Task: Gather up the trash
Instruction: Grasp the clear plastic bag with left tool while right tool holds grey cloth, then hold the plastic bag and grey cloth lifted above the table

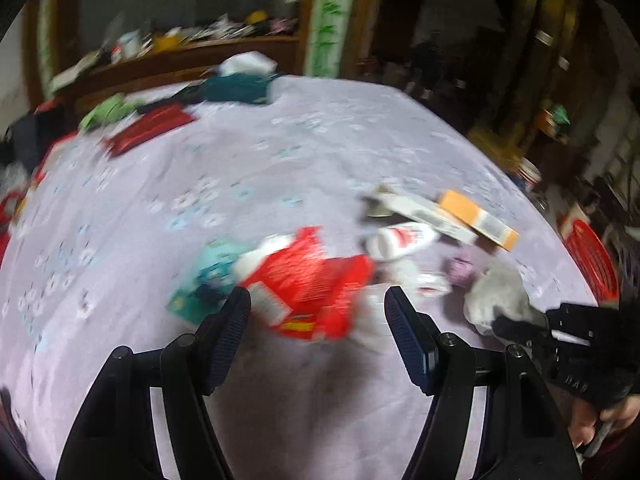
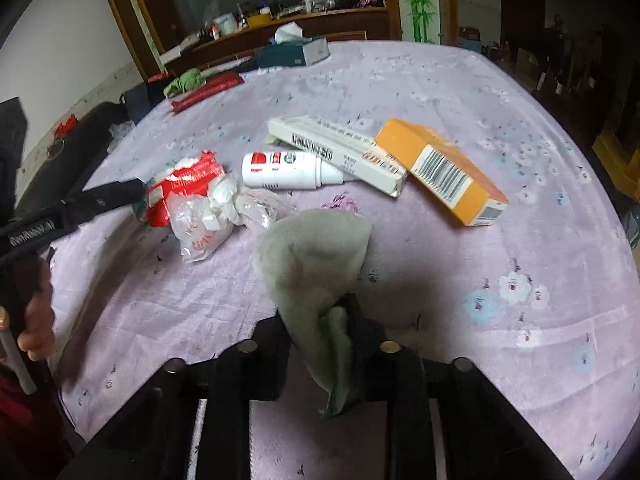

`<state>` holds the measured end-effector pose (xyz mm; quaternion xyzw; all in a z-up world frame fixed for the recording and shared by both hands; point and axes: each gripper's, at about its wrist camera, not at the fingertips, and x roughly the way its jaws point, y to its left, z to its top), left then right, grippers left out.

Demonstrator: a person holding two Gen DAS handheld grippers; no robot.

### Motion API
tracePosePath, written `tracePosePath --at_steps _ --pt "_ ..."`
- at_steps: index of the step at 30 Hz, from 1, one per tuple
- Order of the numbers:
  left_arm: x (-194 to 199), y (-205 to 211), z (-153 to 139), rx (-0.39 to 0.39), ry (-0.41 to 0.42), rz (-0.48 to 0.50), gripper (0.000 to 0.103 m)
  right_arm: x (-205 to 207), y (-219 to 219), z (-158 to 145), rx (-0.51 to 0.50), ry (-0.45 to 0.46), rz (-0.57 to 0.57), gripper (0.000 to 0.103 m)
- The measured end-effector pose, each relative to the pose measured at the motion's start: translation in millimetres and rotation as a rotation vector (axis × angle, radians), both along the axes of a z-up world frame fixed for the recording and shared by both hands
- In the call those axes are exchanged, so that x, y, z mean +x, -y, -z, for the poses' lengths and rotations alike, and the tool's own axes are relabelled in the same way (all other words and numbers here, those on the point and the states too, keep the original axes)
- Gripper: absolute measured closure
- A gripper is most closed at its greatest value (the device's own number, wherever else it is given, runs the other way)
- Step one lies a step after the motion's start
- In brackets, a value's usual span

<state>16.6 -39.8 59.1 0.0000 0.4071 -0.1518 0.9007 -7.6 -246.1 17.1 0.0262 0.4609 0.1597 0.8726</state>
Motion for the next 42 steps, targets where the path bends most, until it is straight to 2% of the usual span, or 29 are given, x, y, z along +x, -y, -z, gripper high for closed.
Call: tracePosePath --at_steps 2,3,5,11,14,19,25,29,32,37,40,42 --pt "-3.8 15.4 -1.5 0.005 0.020 0.072 0.037 -6.5 6.4 -4.3 0.011 0.013 0.016 0.083" --pt "-4.7 25.0 -0.9 0.018 0.026 0.106 0.052 -10.3 12.4 -6.5 0.028 0.015 0.031 0.083" --pt "-2.4 38.3 3.0 0.017 -0.004 0.163 0.069 -14.5 19.5 -9.3 0.048 0.016 0.050 0.083" --pt "13.2 63.9 19.4 0.084 -0.044 0.218 0.069 -23.8 40.1 -12.1 0.098 0.005 0.104 0.083" --pt "20.9 68.4 22.9 0.127 -0.033 0.191 0.069 -26.2 44.3 -10.1 0.112 -0.004 0.105 0.083" --pt "29.8 71.6 27.5 0.152 -0.039 0.185 0.064 -31.3 45.1 -7.9 0.129 -0.008 0.100 0.083" --pt "33.3 70.7 32.7 0.152 -0.034 0.150 0.064 -35.6 46.8 -7.4 0.139 0.000 0.106 0.083" --pt "32.2 77.6 37.7 0.188 -0.020 0.134 0.064 -39.2 47.4 -4.0 0.138 0.002 0.117 0.083" --pt "29.1 80.1 40.3 0.221 -0.010 0.112 0.070 -39.8 46.5 -0.7 0.139 -0.002 0.125 0.083" --pt "11.5 71.0 30.4 0.138 -0.032 0.090 0.075 -42.3 46.7 -4.4 0.145 0.007 0.132 0.083" --pt "-11.0 68.2 24.0 0.056 -0.036 0.073 0.075 -46.0 47.9 -8.3 0.139 0.026 0.141 0.083" --pt "-27.1 73.9 22.8 0.037 -0.022 0.067 0.074 -48.6 48.3 -10.0 0.119 0.053 0.157 0.083"
